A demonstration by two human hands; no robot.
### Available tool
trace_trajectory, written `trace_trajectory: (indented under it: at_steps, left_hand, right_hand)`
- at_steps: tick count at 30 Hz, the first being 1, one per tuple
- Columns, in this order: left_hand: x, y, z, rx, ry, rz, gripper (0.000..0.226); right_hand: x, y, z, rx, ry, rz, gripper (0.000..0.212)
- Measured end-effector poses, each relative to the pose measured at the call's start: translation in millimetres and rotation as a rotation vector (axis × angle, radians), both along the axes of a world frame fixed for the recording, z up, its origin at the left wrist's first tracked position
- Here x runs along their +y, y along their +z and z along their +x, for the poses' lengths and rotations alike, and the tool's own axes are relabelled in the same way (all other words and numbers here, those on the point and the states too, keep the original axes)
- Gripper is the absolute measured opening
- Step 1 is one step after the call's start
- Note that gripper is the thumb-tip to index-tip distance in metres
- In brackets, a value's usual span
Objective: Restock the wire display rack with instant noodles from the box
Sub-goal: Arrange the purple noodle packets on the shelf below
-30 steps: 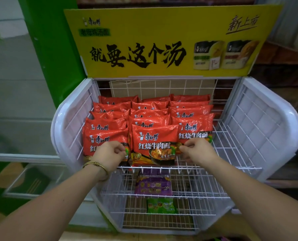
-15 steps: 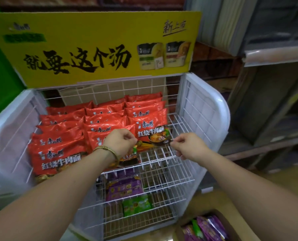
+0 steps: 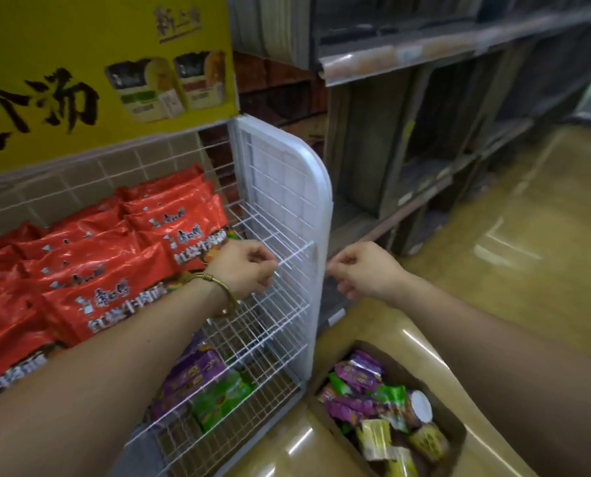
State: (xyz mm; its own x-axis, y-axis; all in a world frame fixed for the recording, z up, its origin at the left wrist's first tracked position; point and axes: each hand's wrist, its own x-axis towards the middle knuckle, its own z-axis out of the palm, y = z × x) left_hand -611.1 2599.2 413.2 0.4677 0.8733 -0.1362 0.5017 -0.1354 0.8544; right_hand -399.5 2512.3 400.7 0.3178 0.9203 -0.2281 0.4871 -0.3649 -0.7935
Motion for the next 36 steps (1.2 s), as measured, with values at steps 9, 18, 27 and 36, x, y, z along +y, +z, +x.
trace_trajectory:
  at_steps: [9,18,27,36]
  left_hand:
    - [-34.7,-23.3,63.2,-0.016,-0.195,-0.073,0.01]
    - [-73.4,-33.3,129.1,0.011,-0.319,-0.076,0.008]
    - [-94.1,-72.1,173.1,0.11,-0.303,-0.116,0.009]
    - [-105.1,-128.6,196.0,0.185,-0.24,-0.146,0.013]
  right_hand:
    - [-79.5,-4.1,28.3,-0.068,-0.205,-0.044,0.013]
    - [-129.4,-21.6,74.0,-0.039,-0.331,-0.094,0.014]
    - [-152.2,-65.7,124.0,0.015,-0.359,-0.174,0.02]
    - [-147.4,-131.1,152.1,0.022,-0.272,-0.235,0.017]
